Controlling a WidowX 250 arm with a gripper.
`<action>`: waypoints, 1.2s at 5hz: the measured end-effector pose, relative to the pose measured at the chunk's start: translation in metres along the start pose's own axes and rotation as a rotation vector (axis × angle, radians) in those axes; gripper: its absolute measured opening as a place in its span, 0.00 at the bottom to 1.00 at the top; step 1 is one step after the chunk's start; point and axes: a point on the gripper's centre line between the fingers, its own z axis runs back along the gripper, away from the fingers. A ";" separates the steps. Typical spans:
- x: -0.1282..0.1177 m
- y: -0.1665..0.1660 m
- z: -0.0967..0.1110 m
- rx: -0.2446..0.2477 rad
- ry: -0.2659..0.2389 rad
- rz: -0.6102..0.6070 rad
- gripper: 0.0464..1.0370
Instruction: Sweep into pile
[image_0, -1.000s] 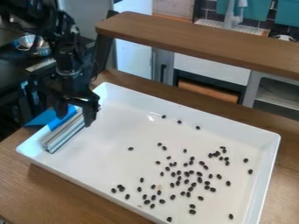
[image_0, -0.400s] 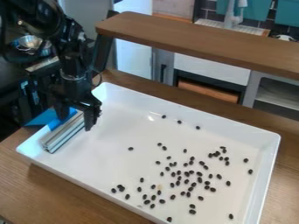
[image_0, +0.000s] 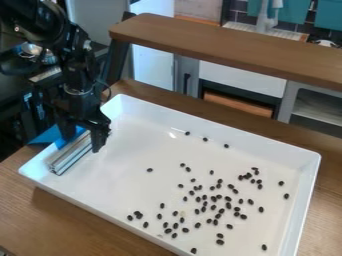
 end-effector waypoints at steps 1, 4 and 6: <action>0.000 0.001 0.000 0.009 0.001 0.001 0.92; -0.007 -0.002 -0.006 0.003 0.045 0.008 0.57; -0.010 -0.017 -0.005 -0.065 0.064 -0.020 0.28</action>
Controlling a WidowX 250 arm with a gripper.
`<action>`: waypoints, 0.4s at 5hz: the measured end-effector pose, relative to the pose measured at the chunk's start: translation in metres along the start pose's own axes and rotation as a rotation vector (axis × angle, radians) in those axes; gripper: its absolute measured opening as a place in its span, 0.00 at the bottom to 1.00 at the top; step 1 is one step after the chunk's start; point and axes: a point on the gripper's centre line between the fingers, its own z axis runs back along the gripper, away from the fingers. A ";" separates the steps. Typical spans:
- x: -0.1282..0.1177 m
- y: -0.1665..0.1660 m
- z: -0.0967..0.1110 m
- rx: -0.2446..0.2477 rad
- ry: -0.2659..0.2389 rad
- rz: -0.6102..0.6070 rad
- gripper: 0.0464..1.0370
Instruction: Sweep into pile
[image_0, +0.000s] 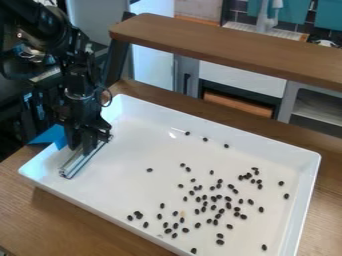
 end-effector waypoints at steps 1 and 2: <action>-0.005 -0.025 0.000 -0.013 0.023 -0.022 0.28; -0.010 -0.043 0.001 -0.005 0.018 -0.041 0.28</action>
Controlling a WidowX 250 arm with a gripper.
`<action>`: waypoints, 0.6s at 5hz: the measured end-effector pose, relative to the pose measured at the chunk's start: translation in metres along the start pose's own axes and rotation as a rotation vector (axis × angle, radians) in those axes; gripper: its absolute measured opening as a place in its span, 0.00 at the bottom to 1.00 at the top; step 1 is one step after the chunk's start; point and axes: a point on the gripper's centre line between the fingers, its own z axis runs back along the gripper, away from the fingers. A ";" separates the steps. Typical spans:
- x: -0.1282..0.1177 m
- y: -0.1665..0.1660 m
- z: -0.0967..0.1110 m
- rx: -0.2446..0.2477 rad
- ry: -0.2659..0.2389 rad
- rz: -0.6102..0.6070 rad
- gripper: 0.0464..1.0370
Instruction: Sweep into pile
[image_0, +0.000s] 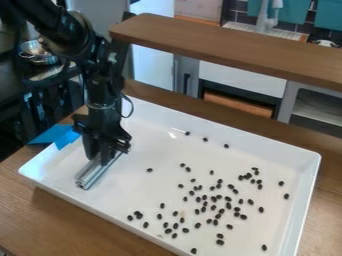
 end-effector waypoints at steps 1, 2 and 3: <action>-0.010 -0.023 0.001 0.001 -0.003 -0.032 0.28; -0.017 -0.039 0.001 -0.002 0.003 -0.047 0.28; -0.023 -0.057 0.001 -0.004 0.014 -0.060 0.28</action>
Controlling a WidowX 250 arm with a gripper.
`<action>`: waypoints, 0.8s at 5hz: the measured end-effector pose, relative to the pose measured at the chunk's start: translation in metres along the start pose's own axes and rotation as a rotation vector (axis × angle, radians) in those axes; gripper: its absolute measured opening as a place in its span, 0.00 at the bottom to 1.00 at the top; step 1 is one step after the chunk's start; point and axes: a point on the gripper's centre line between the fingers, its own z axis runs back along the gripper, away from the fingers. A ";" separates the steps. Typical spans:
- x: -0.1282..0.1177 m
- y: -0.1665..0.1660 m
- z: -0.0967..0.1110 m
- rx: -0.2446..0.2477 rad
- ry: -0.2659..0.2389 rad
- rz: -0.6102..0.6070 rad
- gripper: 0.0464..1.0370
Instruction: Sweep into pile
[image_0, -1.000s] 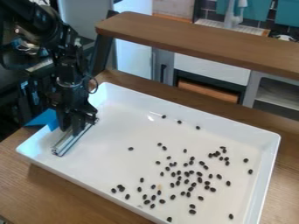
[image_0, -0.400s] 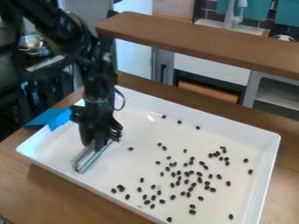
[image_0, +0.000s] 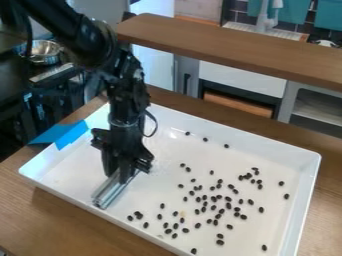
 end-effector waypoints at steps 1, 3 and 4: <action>-0.001 -0.015 0.001 0.000 0.001 -0.003 0.28; -0.003 -0.046 0.002 -0.018 0.019 0.002 0.28; -0.004 -0.075 0.004 -0.045 0.027 -0.021 0.28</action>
